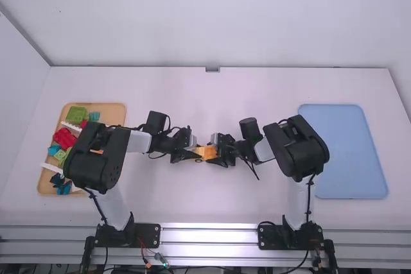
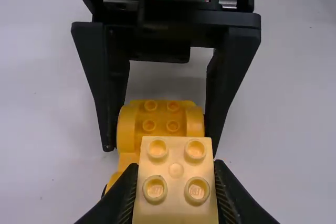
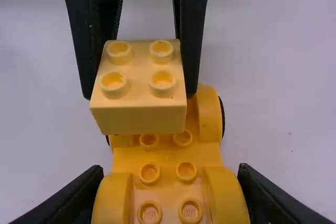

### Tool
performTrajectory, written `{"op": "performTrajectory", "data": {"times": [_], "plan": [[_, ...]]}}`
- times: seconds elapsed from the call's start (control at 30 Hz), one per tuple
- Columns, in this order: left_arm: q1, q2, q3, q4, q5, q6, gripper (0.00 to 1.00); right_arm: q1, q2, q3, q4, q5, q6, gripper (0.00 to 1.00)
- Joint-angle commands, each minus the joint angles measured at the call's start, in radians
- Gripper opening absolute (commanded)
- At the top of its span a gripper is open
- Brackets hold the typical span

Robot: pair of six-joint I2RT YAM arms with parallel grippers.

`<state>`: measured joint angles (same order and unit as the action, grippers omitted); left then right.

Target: Assemble lego blocks to make yellow taxi

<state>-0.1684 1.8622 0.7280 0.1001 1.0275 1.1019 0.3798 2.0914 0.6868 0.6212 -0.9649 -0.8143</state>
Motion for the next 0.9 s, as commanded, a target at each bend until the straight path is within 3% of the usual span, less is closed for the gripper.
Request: {"op": "performTrajectory", "data": {"times": [0.0, 0.23, 0.87], "plan": [[0.004, -0.003, -0.005, -0.003, 0.029, 0.01, 0.02, 0.001, 0.014, -0.007, 0.002, -0.002, -0.002, 0.61], [0.004, 0.019, -0.02, 0.048, 0.026, 0.013, 0.02, 0.001, 0.014, -0.008, -0.002, -0.006, -0.002, 0.48], [0.004, 0.021, -0.033, 0.069, -0.029, -0.006, 0.02, 0.001, 0.014, -0.013, -0.002, -0.008, 0.003, 0.48]]}}
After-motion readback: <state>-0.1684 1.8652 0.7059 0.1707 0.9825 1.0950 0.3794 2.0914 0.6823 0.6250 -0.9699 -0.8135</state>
